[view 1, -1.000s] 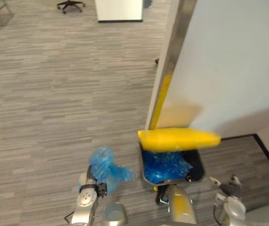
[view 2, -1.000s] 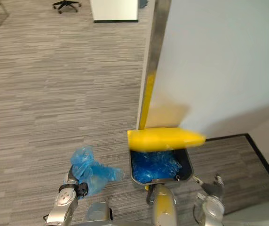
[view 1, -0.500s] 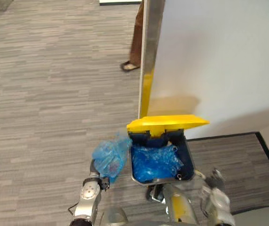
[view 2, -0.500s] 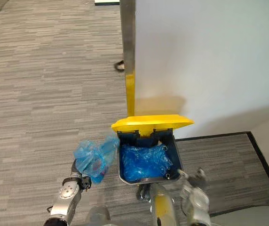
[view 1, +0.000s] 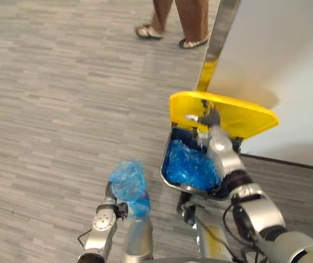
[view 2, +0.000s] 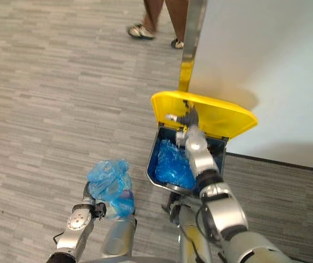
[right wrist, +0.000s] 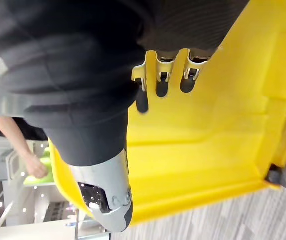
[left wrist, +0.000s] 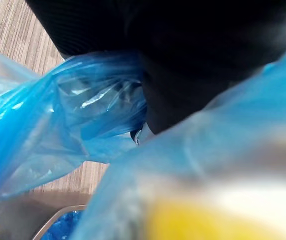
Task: Gather rubbish on tea table into small bin, then transfer packed bag to large trash can.
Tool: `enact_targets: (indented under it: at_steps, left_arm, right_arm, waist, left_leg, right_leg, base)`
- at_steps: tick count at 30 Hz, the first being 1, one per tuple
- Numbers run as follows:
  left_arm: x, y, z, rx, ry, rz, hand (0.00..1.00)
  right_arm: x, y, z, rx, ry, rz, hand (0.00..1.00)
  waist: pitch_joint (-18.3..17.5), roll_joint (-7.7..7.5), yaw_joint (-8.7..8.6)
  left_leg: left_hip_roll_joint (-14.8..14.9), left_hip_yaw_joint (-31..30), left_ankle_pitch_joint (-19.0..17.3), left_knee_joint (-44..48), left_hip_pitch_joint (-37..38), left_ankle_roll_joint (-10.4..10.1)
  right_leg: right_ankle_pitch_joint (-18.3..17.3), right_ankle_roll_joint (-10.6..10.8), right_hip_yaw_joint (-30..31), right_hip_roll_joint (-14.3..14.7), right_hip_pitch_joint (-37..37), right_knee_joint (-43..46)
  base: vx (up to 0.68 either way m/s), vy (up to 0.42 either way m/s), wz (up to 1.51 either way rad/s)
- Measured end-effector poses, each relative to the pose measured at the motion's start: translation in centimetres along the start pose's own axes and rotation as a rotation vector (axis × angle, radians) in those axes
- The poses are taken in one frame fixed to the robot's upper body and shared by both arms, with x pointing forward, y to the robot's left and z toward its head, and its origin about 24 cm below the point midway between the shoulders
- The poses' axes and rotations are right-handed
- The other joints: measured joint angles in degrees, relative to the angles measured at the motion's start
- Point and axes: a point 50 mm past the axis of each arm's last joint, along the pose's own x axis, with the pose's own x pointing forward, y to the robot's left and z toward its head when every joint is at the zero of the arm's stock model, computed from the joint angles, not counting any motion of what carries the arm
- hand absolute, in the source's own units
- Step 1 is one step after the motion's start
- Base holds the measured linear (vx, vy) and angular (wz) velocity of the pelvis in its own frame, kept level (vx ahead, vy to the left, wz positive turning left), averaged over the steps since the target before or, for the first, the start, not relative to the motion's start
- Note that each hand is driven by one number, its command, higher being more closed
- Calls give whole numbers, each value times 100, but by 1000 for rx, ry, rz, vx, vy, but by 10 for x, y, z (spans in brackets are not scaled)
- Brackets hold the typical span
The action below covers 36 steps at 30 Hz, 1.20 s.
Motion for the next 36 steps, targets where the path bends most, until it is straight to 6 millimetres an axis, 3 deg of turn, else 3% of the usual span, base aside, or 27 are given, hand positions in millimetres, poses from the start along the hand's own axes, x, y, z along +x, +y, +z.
enact_targets:
  at_steps: [3,7,12,17,21,24,26,32,33,36]
  left_arm:
    - [11,-4,15,4,-55,-25,100]
    - [16,-7,27,-5,-104,-41,100]
    - [17,-30,62,-20,-245,-166,100]
    - [11,-75,115,-80,-458,-377,100]
    - [13,-105,169,-98,-657,-504,100]
    - [16,-116,193,-87,-742,-527,100]
    - [23,-122,194,-60,-735,-526,100]
    - [76,-121,169,152,-521,-381,100]
    - [81,-122,164,169,-481,-364,0]
    - [90,-128,160,186,-410,-340,0]
  right_arm:
    - [10,-3,20,-30,-52,3,0]
    - [17,0,32,-53,-70,15,0]
    - [25,-3,45,-149,-81,25,0]
    - [28,-22,40,-299,-61,-2,0]
    - [31,-31,45,-324,-69,-22,0]
    - [35,-40,59,-348,-104,-47,0]
    - [36,-47,63,-370,-114,-62,0]
    - [41,-65,88,-407,-170,-113,0]
    - [41,-69,91,-412,-181,-122,0]
    - [39,-63,107,-392,-250,-109,0]
  waist:
    - [273,-33,25]
    - [372,-45,-13]
    - [560,-67,-89]
    - [609,-66,-151]
    - [792,-65,-464]
    - [988,-59,-595]
    - [994,-63,-636]
    - [1200,-65,-883]
    - [1200,-65,-892]
    - [1230,-83,-884]
  left_leg:
    - [14,0,41,62,-42,27]
    - [42,15,58,81,-66,-7]
    - [43,19,52,171,-72,-5]
    - [-6,-11,9,346,-77,54]
    - [-50,-35,-53,568,-151,136]
    - [-86,21,-75,657,-196,164]
    - [-102,66,-81,701,-279,173]
    - [-115,385,-220,996,-747,280]
    - [-113,424,-254,1093,-929,289]
    - [-72,557,-331,1277,-1237,278]
  right_leg:
    - [54,62,19,31,-1,-12]
    - [107,-16,15,63,-1,-30]
    - [156,-82,12,61,45,-15]
    - [149,-30,8,36,147,-54]
    - [243,116,70,54,218,-152]
    - [311,173,205,76,185,-180]
    - [356,110,255,82,103,-190]
    - [478,82,555,129,-443,-92]
    - [501,61,585,137,-618,-62]
    - [516,42,683,135,-989,112]
  base:
    - [-80,-16,-5]
    - [0,0,0]
    - [0,0,0]
    - [-22,18,2]
    - [-67,47,2]
    - [-62,47,-10]
    - [-22,35,-15]
    - [3,47,-29]
    - [-6,35,-20]
    - [15,18,-25]
